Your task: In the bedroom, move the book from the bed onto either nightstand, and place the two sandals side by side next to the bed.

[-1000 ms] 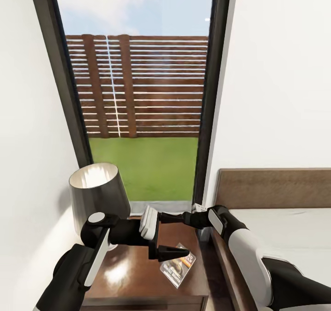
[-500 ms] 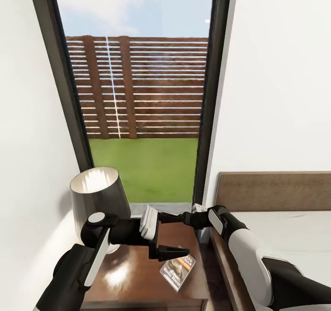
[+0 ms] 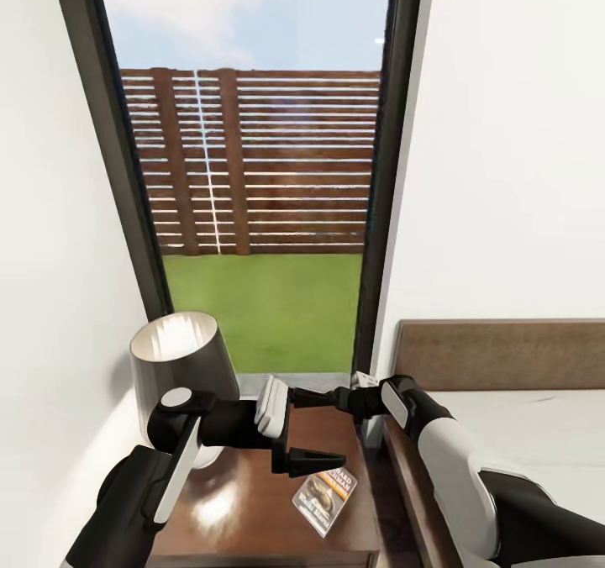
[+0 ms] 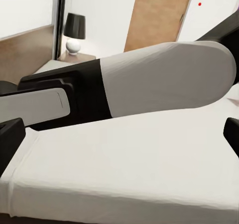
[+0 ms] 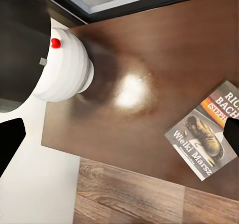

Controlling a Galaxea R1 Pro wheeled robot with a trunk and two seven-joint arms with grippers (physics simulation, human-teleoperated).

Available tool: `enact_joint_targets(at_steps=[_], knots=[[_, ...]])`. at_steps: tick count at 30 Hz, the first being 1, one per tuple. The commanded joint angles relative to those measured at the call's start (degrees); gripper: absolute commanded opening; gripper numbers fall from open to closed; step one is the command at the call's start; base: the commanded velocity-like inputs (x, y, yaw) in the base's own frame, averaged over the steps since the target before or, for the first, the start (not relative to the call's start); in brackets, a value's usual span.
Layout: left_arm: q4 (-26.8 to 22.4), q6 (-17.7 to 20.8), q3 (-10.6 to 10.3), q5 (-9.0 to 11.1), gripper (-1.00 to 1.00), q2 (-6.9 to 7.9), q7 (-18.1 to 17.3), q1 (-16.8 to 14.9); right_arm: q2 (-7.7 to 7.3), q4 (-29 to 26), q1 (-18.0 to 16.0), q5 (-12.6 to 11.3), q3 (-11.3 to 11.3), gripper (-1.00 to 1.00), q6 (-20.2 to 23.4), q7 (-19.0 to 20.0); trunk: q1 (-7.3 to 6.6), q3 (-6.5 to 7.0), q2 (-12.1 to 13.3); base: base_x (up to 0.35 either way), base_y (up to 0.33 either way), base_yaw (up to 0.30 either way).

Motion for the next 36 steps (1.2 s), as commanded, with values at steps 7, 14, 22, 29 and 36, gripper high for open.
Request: enact_joint_targets(at_steps=[7,14,22,29,36], knots=[[0.0,0.52,0.0,0.16,1.0,0.02,-0.28,-0.04,-0.06,-0.09,0.01,-0.19,-0.25,1.0,0.39,-0.04,-0.45,0.3,0.78,0.0,0.0,0.0],[0.07,0.42,0.0,0.13,1.0,0.07,-0.3,0.05,-0.17,-0.09,0.14,-0.12,0.09,1.0,0.39,-0.07,-0.45,0.3,0.78,0.0,0.0,0.0],[0.14,0.4,-0.04,-1.37,1.0,0.12,-0.24,0.45,-0.26,-0.09,0.16,-0.12,0.17,1.0,0.39,-0.09,-0.45,0.3,0.78,0.0,0.0,0.0],[0.2,0.39,-0.01,-6.19,1.0,0.16,-0.29,0.74,-0.26,-0.09,0.16,-0.12,0.23,1.0,0.39,-0.15,-0.45,0.3,0.78,0.0,0.0,0.0],[0.59,0.35,-0.07,-10.52,1.0,0.12,-0.23,1.25,-0.27,-0.09,0.17,-0.11,0.24,1.0,0.39,-0.28,-0.45,0.3,0.78,0.0,0.0,0.0]])
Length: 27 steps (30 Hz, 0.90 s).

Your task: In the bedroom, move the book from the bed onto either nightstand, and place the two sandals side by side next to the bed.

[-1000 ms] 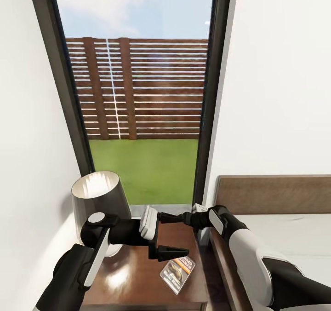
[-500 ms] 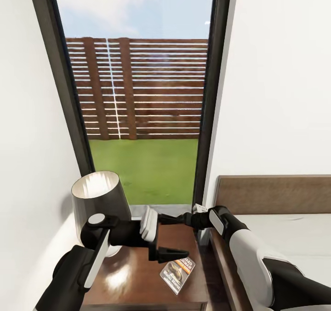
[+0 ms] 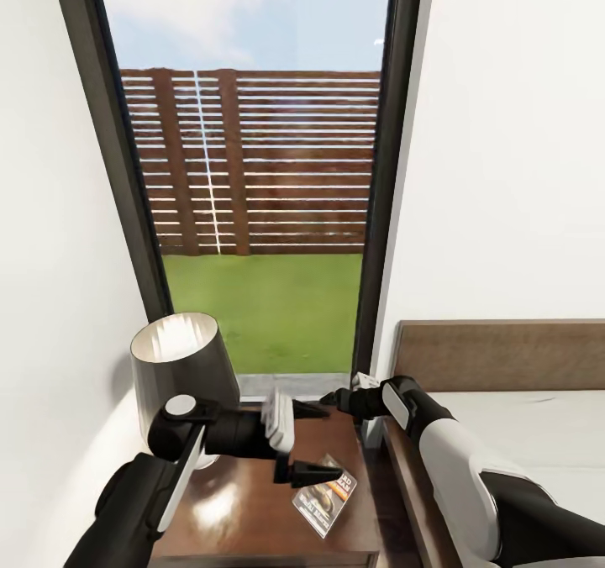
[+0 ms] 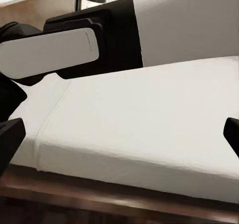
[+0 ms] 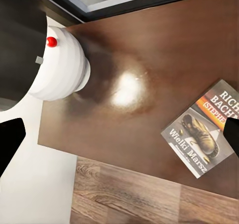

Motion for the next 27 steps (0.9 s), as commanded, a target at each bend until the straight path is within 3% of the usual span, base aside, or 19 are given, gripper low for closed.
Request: enact_joint_targets(at_steps=[1,8,11,16,17,18,20,27], knots=[[0.08,0.6,0.06,-1.27,1.0,-0.04,-0.4,0.09,0.02,-0.08,-0.02,-0.21,-0.23,1.0,0.4,-0.12,0.0,-0.07,-0.04,0.0,0.0,0.0],[0.61,0.63,0.11,-5.49,1.0,-0.03,-0.4,1.02,0.18,-0.08,-0.02,-0.21,-0.2,1.0,0.41,-0.48,0.0,-0.07,-0.04,0.0,0.0,0.0],[0.68,0.67,0.12,-7.32,1.0,0.0,-0.37,1.64,0.22,-0.08,-0.03,-0.21,-0.06,1.0,0.45,-0.56,-0.66,0.47,1.17,0.0,0.0,0.0],[1.0,0.73,0.13,-12.27,1.0,0.02,-0.23,2.16,0.25,-0.08,-0.03,-0.21,0.1,1.0,0.47,-0.63,-1.76,1.37,3.17,0.0,0.0,0.0],[1.0,0.73,0.13,-12.27,1.0,0.02,-0.23,2.16,0.25,-0.08,-0.03,-0.21,0.1,1.0,0.47,-0.63,-1.98,1.55,3.57,0.0,0.0,0.0],[1.68,0.72,0.13,-14.25,1.0,-0.01,-0.2,2.43,0.26,-0.08,-0.03,-0.21,0.19,1.0,0.48,-0.67,-2.2,1.73,3.97,0.0,0.0,0.0],[2.6,0.71,0.13,-15.73,1.0,-0.03,-0.17,2.74,0.27,-0.08,-0.03,-0.21,0.29,1.0,0.48,-0.71,-2.64,2.09,4.78,0.0,0.0,0.0],[5.82,0.68,0.13,-17.87,1.0,-0.02,2.01,3.2,0.27,-0.08,-0.03,-0.16,0.44,1.0,0.48,-0.79,-4.17,3.35,7.58,0.0,0.0,0.0]])
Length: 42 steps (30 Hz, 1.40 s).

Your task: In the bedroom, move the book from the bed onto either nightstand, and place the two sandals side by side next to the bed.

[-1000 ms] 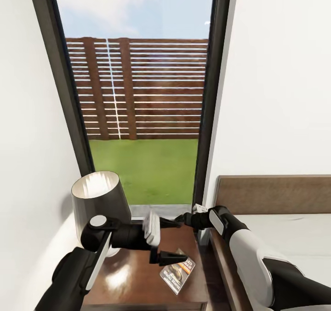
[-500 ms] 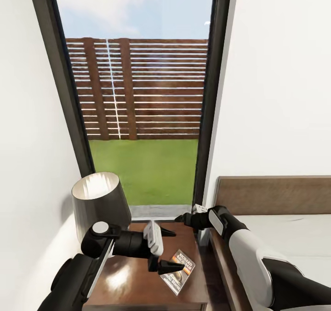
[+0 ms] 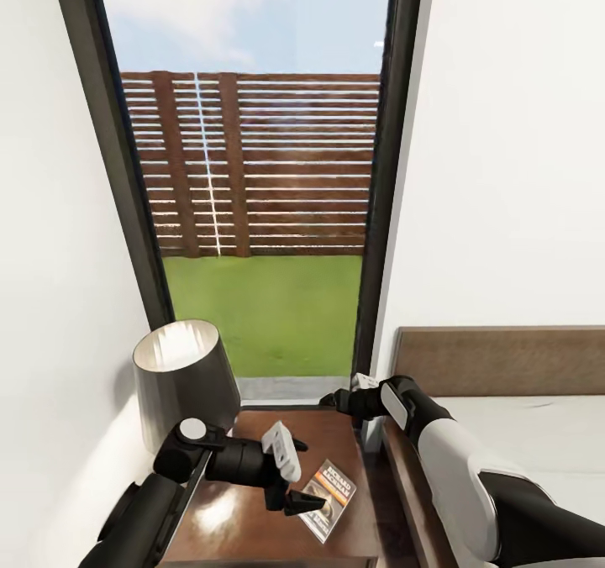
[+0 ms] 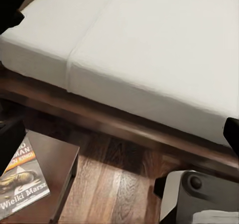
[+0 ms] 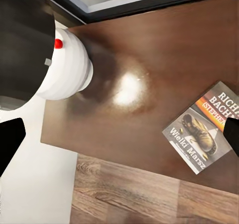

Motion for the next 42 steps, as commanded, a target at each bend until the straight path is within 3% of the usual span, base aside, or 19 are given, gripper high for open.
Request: enact_joint_targets(at_steps=[1,6,10,14,15,20,31,42], knots=[[0.47,0.61,0.04,-0.48,1.0,-0.02,0.32,-0.02,0.03,-0.08,-0.02,-0.18,-0.23,1.0,0.39,-0.06,-0.23,0.12,0.38,0.0,0.0,0.0],[2.34,0.64,0.02,-0.79,1.0,0.0,2.52,0.03,0.01,-0.08,-0.02,-0.17,-0.18,1.0,0.39,-0.07,-1.32,1.01,2.38,0.0,0.0,0.0],[5.09,0.66,-0.01,-2.58,1.0,0.01,4.42,0.12,-0.02,-0.08,-0.02,-0.12,-0.14,1.0,0.39,-0.08,-2.2,1.73,3.99,0.0,0.0,0.0],[8.38,0.67,-0.03,-6.57,1.0,-0.03,5.68,0.55,0.0,-0.08,-0.02,-0.11,-0.13,1.0,0.39,-0.14,-3.08,2.45,5.59,0.0,0.0,0.0],[10.23,0.64,-0.04,-8.41,1.0,-0.08,6.4,0.73,0.02,-0.08,-0.02,-0.09,-0.12,1.0,0.39,-0.15,-3.3,2.63,5.99,0.0,0.0,0.0],[15.44,0.56,-0.05,-10.83,1.0,-0.13,9.43,0.94,0.02,-0.08,-0.02,-0.07,-0.12,1.0,0.39,-0.17,-4.4,3.53,8.0,0.0,0.0,0.0],[24.8,0.51,-1.21,-11.89,1.0,-0.51,17.46,1.04,-0.01,-0.08,-0.02,-0.05,0.02,1.0,0.39,-0.17,-6.82,5.5,12.41,0.0,0.0,0.0],[35.56,-2.1,-1.92,-12.01,1.0,-0.63,24.04,1.05,-0.06,-0.08,-0.02,-0.07,2.28,1.0,0.39,-1.03,-9.23,7.48,16.82,0.0,0.0,0.0]])
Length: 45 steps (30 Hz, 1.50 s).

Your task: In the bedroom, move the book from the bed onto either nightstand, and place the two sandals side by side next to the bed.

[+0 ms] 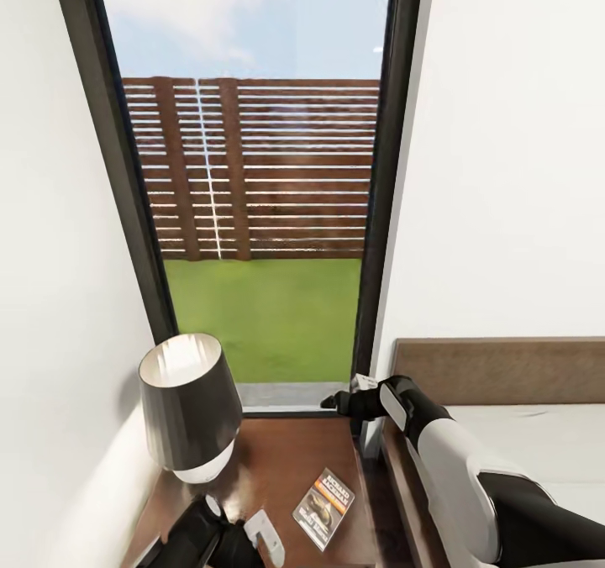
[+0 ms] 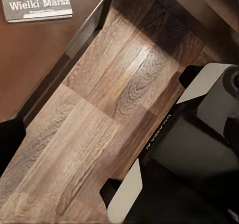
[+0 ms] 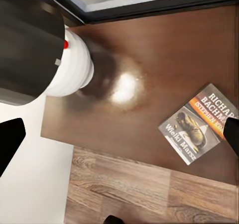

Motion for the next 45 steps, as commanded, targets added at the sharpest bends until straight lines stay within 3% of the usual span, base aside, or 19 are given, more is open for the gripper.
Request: enact_joint_targets(at_steps=[1,11,29,45], knots=[[1.37,-0.06,0.01,-0.35,1.0,-0.03,0.45,-0.03,0.03,-0.08,-0.03,-0.19,-0.18,1.0,0.39,-0.47,-0.22,0.11,0.36,0.0,0.0,0.0],[12.79,-2.71,0.02,-0.13,1.0,-0.13,6.93,-0.03,0.03,-0.08,-0.03,-0.27,0.09,1.0,0.39,-3.86,-2.42,1.9,4.37,0.0,0.0,0.0],[21.08,-3.88,0.09,0.08,1.0,-0.09,13.94,-0.03,-0.24,-0.08,0.12,-0.28,-0.16,1.0,0.29,-4.45,-6.37,5.14,11.59,0.0,0.0,0.0],[27.59,-4.31,0.44,0.2,1.0,-0.04,23.47,-0.03,-0.34,-0.08,0.15,-0.21,0.07,1.0,-3.16,-4.51,-9.88,8.01,18.01,0.0,0.0,0.0]])
